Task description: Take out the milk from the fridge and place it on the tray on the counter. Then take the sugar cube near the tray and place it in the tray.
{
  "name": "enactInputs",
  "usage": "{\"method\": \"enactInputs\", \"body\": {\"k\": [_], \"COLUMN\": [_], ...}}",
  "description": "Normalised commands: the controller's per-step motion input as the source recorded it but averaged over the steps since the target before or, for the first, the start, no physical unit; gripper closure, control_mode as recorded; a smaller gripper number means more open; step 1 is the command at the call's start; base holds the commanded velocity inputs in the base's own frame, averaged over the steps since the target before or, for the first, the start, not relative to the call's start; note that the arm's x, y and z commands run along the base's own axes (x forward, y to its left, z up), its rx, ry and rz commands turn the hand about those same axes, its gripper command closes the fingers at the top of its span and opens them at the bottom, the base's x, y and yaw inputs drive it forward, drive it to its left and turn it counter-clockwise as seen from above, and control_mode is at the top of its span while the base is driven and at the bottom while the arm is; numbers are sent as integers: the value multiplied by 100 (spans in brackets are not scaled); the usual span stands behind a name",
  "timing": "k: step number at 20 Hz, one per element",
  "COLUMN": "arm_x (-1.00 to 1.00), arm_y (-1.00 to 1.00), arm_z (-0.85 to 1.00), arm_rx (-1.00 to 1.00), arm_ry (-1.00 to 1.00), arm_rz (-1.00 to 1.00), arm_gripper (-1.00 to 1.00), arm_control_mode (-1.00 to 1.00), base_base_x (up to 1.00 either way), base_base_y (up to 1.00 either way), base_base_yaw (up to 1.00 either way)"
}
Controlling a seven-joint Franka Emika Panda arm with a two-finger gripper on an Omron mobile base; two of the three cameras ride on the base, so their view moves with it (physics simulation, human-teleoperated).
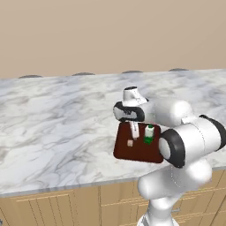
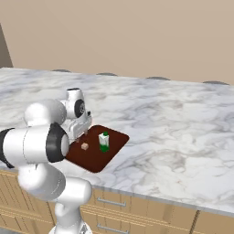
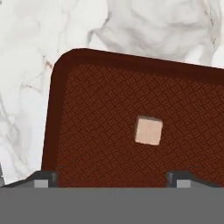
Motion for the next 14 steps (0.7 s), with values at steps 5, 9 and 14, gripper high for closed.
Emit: {"method": "enactInputs", "body": {"k": [5, 9, 14], "arm_x": [-100, -96, -100], "arm_y": [0, 0, 0], "arm_z": [99, 100, 100], "arm_rx": [8, 9, 4], "arm_ry": [-26, -21, -29], "arm_rz": [0, -5, -10], "arm_gripper": [-100, -100, -100], "arm_control_mode": [-100, -100, -100], "base_base_x": [0, 0, 0], "base_base_y": [0, 0, 0], "base_base_yaw": [0, 0, 0]}}
